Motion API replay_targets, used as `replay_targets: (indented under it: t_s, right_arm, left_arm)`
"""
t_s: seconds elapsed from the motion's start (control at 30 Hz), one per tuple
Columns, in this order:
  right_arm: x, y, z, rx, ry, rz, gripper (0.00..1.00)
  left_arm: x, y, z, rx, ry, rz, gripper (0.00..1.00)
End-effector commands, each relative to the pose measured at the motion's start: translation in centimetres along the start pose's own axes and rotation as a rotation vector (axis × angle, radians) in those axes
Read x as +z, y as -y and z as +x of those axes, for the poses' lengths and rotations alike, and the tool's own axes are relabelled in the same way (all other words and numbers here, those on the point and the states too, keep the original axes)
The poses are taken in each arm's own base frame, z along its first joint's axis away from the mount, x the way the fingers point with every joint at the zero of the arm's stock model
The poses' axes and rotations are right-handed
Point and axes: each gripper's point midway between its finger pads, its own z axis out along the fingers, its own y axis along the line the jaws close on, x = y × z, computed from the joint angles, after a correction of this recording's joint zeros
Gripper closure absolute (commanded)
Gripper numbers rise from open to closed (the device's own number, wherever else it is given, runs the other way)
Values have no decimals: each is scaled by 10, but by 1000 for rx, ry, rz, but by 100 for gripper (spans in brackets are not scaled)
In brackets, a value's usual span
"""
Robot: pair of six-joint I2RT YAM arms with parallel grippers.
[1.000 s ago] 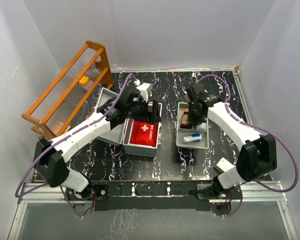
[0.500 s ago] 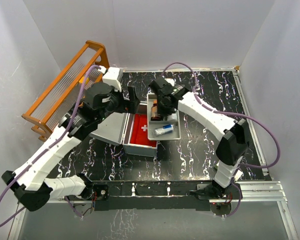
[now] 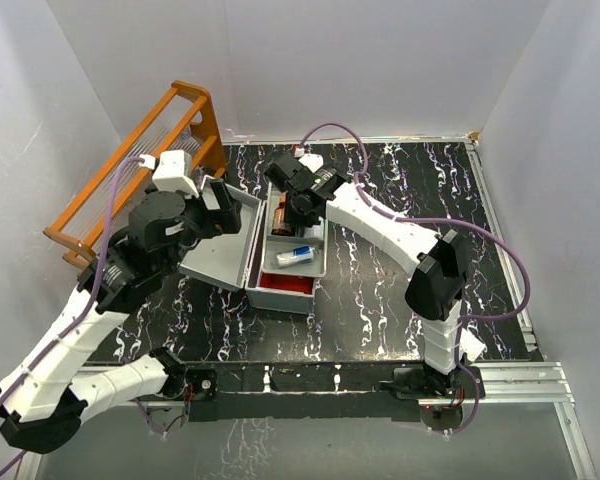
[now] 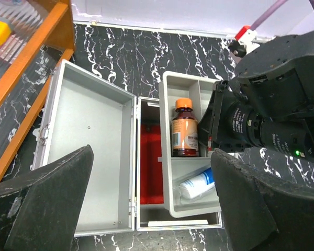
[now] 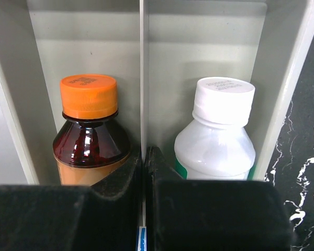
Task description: Organize the medicine kit
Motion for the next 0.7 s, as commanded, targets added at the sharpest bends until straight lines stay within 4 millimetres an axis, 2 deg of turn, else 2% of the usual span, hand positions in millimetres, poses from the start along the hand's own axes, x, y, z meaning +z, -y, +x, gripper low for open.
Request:
replay_targets:
  t_s: [0.0, 0.2, 0.47, 0.67]
  right_arm:
    - [-18, -28, -28, 112, 123, -53, 100]
    - [-9, -47, -9, 108, 102, -39, 100]
    - [3, -42, 4, 103, 61, 19, 100]
    - [13, -32, 13, 65, 34, 83, 100]
  left_arm:
    - [-18, -17, -14, -76, 81, -49, 6]
    - [-25, -28, -7, -97, 90, -68, 6]
    - [-32, -35, -7, -72, 92, -89, 5]
    - [-23, -26, 0, -28, 63, -51, 5]
